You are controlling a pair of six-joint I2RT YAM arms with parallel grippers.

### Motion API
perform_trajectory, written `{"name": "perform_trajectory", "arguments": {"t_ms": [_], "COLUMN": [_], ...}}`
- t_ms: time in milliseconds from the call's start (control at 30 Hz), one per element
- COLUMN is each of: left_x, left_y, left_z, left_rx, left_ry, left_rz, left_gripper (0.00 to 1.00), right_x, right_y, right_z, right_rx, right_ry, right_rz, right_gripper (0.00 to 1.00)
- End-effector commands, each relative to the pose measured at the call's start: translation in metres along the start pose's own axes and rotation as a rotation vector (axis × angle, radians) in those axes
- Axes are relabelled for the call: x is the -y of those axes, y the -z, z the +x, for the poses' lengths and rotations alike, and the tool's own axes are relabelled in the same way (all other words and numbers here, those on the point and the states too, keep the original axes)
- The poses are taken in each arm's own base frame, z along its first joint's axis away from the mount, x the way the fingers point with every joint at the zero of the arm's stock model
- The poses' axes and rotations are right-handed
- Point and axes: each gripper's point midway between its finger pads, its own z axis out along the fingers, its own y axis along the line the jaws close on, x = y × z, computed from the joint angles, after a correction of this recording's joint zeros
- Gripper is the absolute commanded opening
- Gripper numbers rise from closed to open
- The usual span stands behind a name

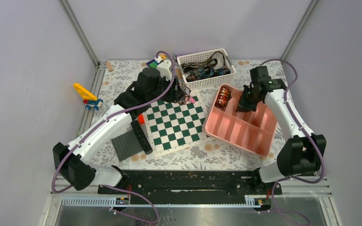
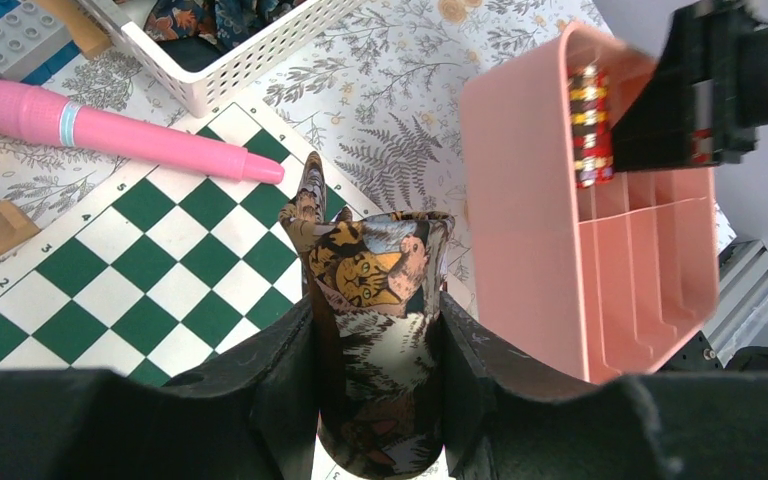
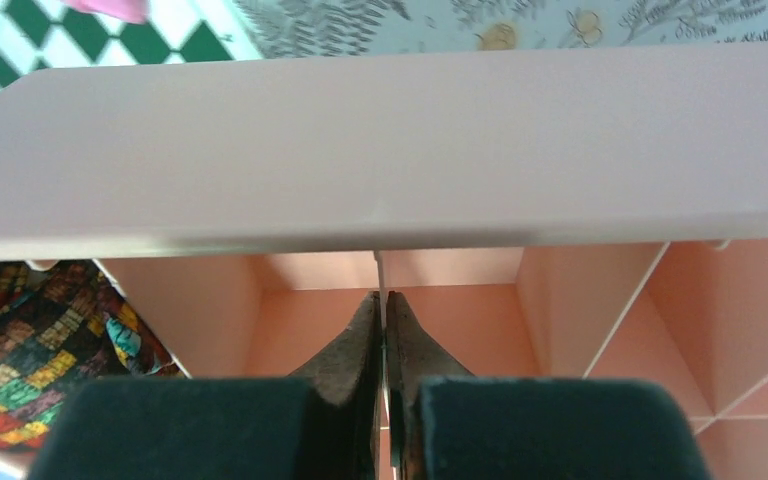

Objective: Roll the ties
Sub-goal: Move the storage box to the center of the board.

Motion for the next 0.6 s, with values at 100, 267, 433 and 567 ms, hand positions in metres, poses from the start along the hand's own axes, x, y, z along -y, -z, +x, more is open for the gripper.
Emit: {"name": "perform_trajectory", "arguments": {"t_ms": [100,267,433,567], "left_x": [0.004,-0.002,-0.008,-0.015], "left_y": [0.024,0.033,0.046,0.050], "left_z": [-0.036,-0.037,-0.037,-0.033], "left_rx": [0.121,0.130,0.139,0.142], "left_ry": [-0.014,-0.019,-0.032,-0.034], "left_rz": [-0.016,-0.055,-0.091,-0.127], "left_gripper": [0.40,0.40,0.40,0.40], "right_x": [-0.029,-0.045,-0.070,-0.087], "right_y": [0.032,-0.011,-0.058,-0.091], "right_z": [-0.004,0.004,0.023,0.036], "right_rx": [0.040,0.034,-0.028,-0.081], "right_ry": [-0.039,-0.093,-0.074,-0.036], "right_rz": [-0.120,-0.105,-0.070,-0.045], "right_gripper": [0.00,0.00,0.00,0.02]}}
